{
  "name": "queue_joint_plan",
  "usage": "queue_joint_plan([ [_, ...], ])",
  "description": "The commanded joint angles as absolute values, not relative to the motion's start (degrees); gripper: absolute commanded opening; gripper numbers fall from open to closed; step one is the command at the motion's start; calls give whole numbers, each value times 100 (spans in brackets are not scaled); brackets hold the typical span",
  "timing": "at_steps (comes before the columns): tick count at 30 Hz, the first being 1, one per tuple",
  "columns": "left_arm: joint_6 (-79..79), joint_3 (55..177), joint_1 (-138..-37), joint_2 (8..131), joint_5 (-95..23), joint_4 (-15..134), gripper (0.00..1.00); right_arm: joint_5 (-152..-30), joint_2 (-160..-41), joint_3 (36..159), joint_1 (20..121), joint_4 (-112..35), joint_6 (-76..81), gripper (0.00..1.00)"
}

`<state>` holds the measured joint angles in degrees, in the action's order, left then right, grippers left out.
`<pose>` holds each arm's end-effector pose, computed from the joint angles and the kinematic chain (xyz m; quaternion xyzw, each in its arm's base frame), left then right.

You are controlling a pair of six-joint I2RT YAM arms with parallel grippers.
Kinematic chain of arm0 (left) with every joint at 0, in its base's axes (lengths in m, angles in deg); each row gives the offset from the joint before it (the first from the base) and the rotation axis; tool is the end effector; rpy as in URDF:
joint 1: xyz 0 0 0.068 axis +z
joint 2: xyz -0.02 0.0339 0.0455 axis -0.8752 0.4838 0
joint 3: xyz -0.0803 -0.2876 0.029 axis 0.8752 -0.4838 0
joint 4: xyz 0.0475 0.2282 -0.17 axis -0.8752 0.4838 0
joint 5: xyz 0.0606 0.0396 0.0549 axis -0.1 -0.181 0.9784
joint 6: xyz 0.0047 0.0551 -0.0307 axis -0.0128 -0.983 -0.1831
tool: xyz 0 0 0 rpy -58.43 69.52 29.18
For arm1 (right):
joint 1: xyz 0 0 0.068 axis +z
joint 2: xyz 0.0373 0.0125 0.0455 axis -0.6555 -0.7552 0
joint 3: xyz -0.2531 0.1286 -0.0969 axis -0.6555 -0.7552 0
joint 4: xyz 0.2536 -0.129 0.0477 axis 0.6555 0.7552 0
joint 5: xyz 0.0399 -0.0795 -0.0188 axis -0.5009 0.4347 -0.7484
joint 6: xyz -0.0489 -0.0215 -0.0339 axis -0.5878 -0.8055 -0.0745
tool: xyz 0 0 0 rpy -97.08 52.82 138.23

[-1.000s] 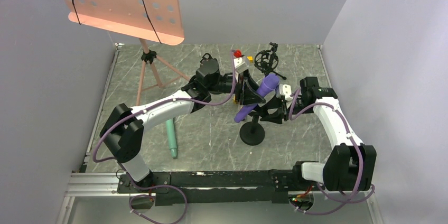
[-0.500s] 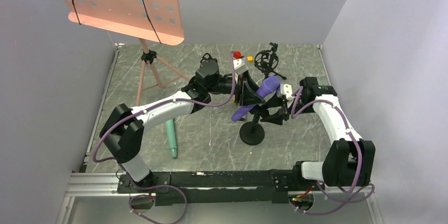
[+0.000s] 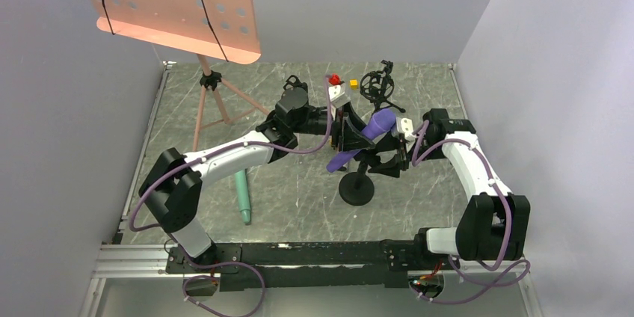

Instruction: Attach the microphones to the stand

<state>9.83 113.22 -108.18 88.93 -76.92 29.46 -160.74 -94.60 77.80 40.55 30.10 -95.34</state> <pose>0.2598 -0.3338 0.3536 0.4359 0.5211 -0.6130 0.4034 0.2261 0.0458 0.2769 -0.5611 0.5440 0.4283 0.4536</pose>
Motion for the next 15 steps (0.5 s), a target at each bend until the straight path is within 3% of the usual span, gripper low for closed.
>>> queue_joint_plan([
  [1,735,11252,-10913,8619,-7505,2869,0,-16351,-9372,7802,4210,3257,-9715,63],
  [5,700,11269,-10913,8577,-7495,2920,0,-16362,-9236,7721,4210,2952,-9422,71],
  [10,734,11289,-10914,8620,-7495,2879,0,-16314,-9129,7658,4201,2707,-9160,69],
  [13,714,11329,-10905,8629,-7504,2906,0,-16209,-9128,7673,4186,2667,-9089,59],
  [15,698,11340,-10906,8622,-7512,2927,0,-16129,-9157,7698,4157,2678,-9065,40],
])
